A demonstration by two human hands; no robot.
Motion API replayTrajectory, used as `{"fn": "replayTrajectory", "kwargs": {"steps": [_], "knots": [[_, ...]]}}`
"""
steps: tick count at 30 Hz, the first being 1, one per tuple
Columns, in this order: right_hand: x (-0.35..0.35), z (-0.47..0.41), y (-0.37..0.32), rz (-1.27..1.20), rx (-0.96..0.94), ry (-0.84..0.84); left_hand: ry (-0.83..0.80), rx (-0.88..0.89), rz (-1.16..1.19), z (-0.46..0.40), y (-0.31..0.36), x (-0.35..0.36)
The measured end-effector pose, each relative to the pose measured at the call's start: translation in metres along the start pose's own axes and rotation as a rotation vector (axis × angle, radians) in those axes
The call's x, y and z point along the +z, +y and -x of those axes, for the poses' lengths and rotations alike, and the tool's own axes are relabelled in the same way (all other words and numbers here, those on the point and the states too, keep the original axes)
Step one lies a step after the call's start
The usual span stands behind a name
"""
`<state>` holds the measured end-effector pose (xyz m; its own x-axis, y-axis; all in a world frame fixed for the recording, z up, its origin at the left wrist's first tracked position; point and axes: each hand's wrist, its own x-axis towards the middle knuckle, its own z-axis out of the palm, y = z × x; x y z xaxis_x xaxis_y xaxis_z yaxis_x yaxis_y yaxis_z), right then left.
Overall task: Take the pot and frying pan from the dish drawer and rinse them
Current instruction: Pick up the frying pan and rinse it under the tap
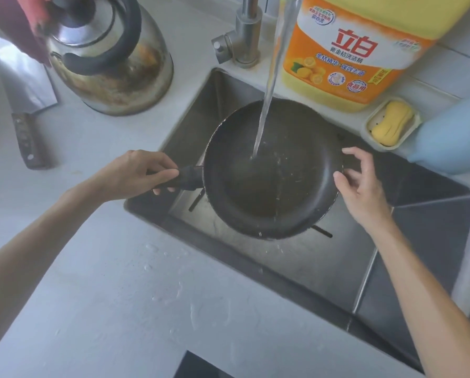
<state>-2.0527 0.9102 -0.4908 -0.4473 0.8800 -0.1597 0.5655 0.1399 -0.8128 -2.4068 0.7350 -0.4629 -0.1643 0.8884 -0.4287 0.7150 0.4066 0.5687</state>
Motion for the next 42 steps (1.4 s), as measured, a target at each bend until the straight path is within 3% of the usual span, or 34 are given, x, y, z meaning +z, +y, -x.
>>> {"fn": "replayTrajectory", "kwargs": {"steps": [4,9,22,32,36,42], "knots": [[-0.004,0.002,0.003,0.137,0.029,-0.11,-0.052,-0.065,-0.251,-0.002,-0.004,0.002],[-0.006,0.006,0.016,0.022,0.159,-0.291,0.041,0.007,-0.226,-0.006,-0.002,0.011],[-0.008,0.003,0.018,-0.109,0.146,-0.258,0.283,0.085,-0.232,-0.001,-0.006,0.015],[-0.019,0.002,0.037,-0.102,0.173,-0.253,0.362,0.135,-0.29,-0.003,0.014,0.025],[-0.033,0.013,0.051,-0.106,0.253,-0.211,0.322,0.208,-0.316,-0.009,0.029,0.044],[-0.044,0.027,0.09,-0.1,0.384,-0.203,0.131,0.159,-0.416,-0.06,0.04,0.086]]}}
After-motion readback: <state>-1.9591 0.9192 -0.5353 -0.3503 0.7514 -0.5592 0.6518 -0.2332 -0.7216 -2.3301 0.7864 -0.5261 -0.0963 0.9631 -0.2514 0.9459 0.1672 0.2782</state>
